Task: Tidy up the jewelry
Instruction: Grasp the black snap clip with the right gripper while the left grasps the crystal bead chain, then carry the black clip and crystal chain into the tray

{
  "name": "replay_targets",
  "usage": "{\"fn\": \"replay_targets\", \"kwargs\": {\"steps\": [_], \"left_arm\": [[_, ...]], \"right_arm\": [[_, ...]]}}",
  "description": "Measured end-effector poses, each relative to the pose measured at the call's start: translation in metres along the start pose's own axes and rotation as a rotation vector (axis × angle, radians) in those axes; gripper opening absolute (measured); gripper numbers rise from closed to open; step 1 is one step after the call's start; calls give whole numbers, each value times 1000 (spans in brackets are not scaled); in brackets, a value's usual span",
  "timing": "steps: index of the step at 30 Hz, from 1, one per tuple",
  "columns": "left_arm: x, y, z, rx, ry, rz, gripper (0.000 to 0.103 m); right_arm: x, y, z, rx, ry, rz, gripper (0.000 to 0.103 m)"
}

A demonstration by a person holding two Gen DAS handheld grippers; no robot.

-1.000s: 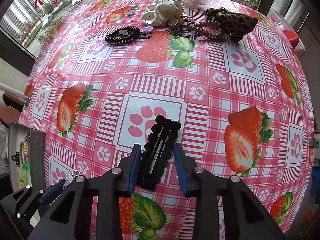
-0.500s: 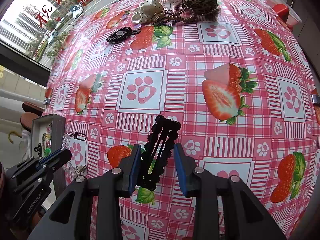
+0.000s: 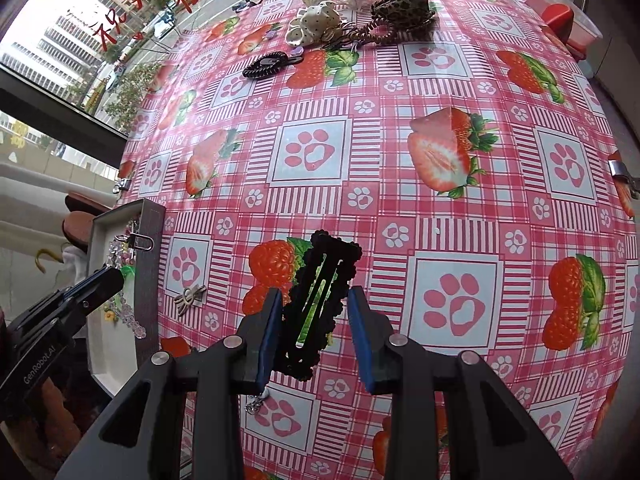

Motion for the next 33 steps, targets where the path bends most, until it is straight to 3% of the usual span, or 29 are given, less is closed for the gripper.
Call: {"fn": "replay_targets", "kwargs": {"steps": [8, 19, 33], "left_arm": [[-26, 15, 45, -77, -38, -30, 14], [-48, 55, 122, -212, -123, -33, 14], [-28, 111, 192, -338, -197, 44, 13]], "right_arm": [[-2, 2, 45, -76, -38, 7, 36], [21, 11, 149, -269, -137, 60, 36], [78, 55, 251, -479, -194, 220, 36]]}}
Point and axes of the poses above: each gripper's, at about its wrist camera, not at the fingertips, and x roughly the way its jaws point, z to its left, y to its underside, the point moved 3 cm from there along x, roughly the way its jaws point, and after that the axes turned 5 degrees about -x, right-handed, at the moved point
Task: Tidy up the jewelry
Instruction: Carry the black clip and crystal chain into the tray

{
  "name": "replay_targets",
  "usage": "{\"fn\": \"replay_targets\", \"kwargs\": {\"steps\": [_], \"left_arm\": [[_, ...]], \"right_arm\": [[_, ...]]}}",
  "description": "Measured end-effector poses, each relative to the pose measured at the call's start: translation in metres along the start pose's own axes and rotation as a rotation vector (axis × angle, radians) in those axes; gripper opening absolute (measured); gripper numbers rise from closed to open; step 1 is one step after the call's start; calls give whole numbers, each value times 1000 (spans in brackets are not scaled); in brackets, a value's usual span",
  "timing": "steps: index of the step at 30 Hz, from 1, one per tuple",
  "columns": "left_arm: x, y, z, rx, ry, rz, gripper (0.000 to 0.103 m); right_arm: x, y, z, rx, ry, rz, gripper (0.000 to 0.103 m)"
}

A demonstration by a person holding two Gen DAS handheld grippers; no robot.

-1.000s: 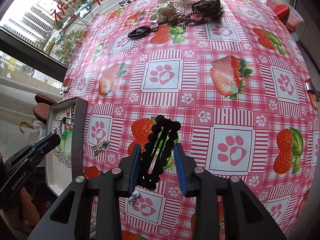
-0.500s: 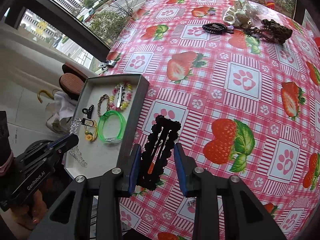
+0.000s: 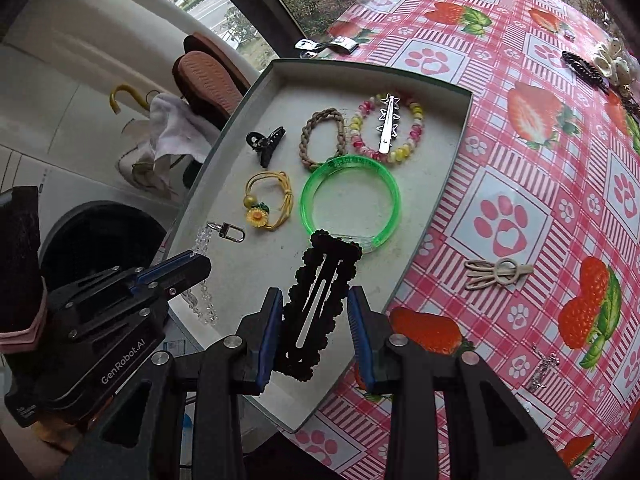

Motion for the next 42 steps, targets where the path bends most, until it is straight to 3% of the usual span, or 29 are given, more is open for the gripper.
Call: {"fn": "replay_targets", "kwargs": {"steps": [5, 10, 27, 35, 42], "left_arm": [[18, 3, 7, 19, -55, 8, 13], [29, 0, 13, -21, -43, 22, 13], [45, -13, 8, 1, -100, 16, 14], [44, -14, 7, 3, -110, 27, 14], [42, -11, 5, 11, -121, 32, 14]], "right_arm": [[30, 5, 11, -31, 16, 82, 36], [48, 6, 11, -39, 45, 126, 36], [62, -19, 13, -85, 110, 114, 37], [59, -15, 8, -75, 93, 109, 38], [55, -14, 3, -45, 68, 100, 46]]}}
Point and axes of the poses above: each gripper's, at about its wrist camera, not at the fingertips, and x roughly the way its jaws point, z to its left, y to its underside, the point moved 3 cm from there along x, roughly the way its jaws point, and after that the axes turned 5 degrees about -x, right-handed, at the moved point
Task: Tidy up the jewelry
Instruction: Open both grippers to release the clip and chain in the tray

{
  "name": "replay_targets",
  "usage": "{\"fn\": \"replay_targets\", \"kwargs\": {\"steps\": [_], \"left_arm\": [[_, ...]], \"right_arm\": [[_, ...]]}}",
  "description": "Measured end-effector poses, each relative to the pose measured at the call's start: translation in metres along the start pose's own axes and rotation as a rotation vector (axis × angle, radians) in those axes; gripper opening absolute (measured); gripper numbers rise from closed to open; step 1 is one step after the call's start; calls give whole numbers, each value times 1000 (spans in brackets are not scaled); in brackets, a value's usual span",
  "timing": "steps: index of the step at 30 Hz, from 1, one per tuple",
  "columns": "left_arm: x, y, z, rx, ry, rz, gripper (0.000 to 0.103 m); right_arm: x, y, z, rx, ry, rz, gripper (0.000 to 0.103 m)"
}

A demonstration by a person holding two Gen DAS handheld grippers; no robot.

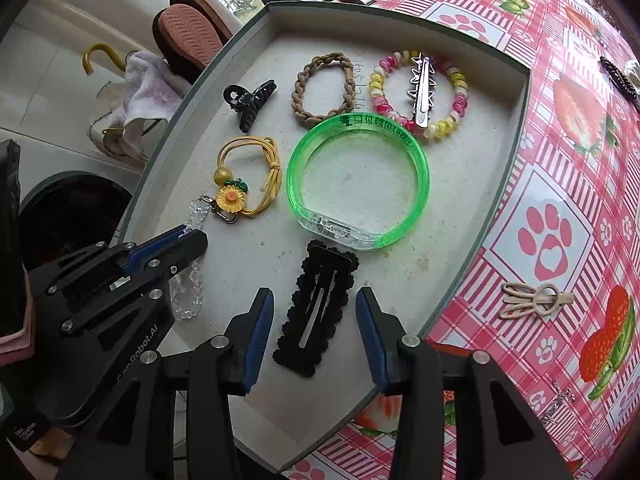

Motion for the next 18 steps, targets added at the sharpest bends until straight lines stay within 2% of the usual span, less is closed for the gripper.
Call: {"fn": "replay_targets", "kwargs": {"steps": [5, 9, 18], "left_arm": [[-4, 1, -1, 4, -7, -1, 14], [-8, 2, -3, 9, -17, -1, 14], [-13, 0, -12, 36, -22, 5, 14]], "right_arm": [[-11, 3, -5, 19, -23, -21, 46], [-26, 4, -7, 23, -35, -53, 52], [-68, 18, -31, 96, -45, -128, 57]]}}
Point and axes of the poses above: each gripper's, at about its wrist camera, not at the fingertips, and x roughly the way its jaws point, z to its left, y to its underside, the point moved 3 cm from there along x, roughly the way its jaws point, and after that the axes turned 5 degrees about -x, right-handed, at the moved point
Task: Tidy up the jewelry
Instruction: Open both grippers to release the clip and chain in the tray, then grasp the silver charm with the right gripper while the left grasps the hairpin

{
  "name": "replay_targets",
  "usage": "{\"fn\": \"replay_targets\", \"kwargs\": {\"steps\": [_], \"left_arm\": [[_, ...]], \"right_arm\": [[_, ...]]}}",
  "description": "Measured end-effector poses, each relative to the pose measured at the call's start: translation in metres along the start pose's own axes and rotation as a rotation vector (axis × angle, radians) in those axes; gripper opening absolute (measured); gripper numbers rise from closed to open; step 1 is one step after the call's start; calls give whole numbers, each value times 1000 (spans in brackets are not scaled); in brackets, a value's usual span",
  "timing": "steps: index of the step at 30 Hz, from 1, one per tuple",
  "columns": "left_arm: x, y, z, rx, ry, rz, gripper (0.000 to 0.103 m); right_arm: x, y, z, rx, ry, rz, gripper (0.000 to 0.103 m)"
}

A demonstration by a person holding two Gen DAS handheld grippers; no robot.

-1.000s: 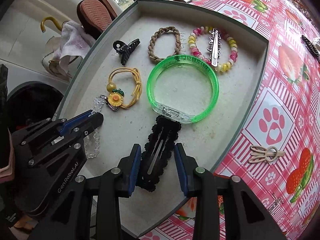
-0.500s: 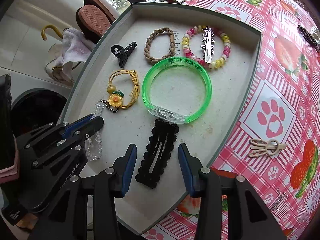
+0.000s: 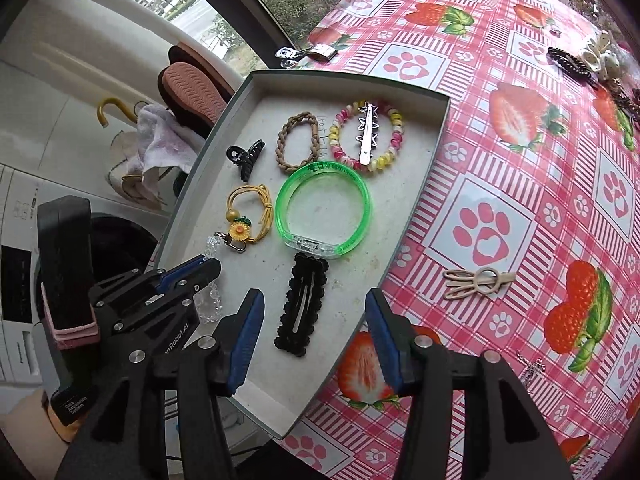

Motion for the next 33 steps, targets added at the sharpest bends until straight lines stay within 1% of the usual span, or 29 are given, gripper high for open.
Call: {"fn": "replay_targets", "kwargs": {"steps": [4, 6, 11, 17, 23, 25, 26, 27, 30, 33], "left_arm": [[-3, -1, -4, 15, -5, 0, 14], [-4, -2, -6, 16, -11, 0, 14], [-6, -3, -7, 22, -19, 2, 14], [-7, 0, -10, 40, -34, 7, 14], [-10, 2, -14, 50, -39, 10, 15], [-11, 3, -14, 48, -49, 18, 86], [-14, 2, -12, 35, -70, -9, 103], [-16, 1, -13, 39, -79, -22, 103], [-17, -1, -16, 68, -87, -28, 103], [-21, -4, -26, 123, -104, -49, 103]], "right_arm": [[-19, 9, -20, 55, 16, -28, 57], [-27, 13, -33, 87, 30, -41, 60], [-44, 31, -64, 175, 71, -59, 60], [-59, 63, -106, 285, 125, -61, 60], [-65, 94, -137, 380, 151, -52, 60], [-65, 102, -143, 401, 151, -47, 60], [-65, 106, -145, 409, 151, -45, 60], [-64, 109, -146, 417, 150, -44, 60], [-64, 115, -149, 432, 146, -46, 62], [-62, 118, -150, 442, 141, -50, 63]]}}
Point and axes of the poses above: each gripper's, at about its wrist camera, not at the fingertips, and x roughly the way its jaws point, z to its left, y to its underside, the point moved 3 cm from there along x, roughly the way its jaws point, and after that the axes turned 5 degrees about -x, right-handed, at the moved point
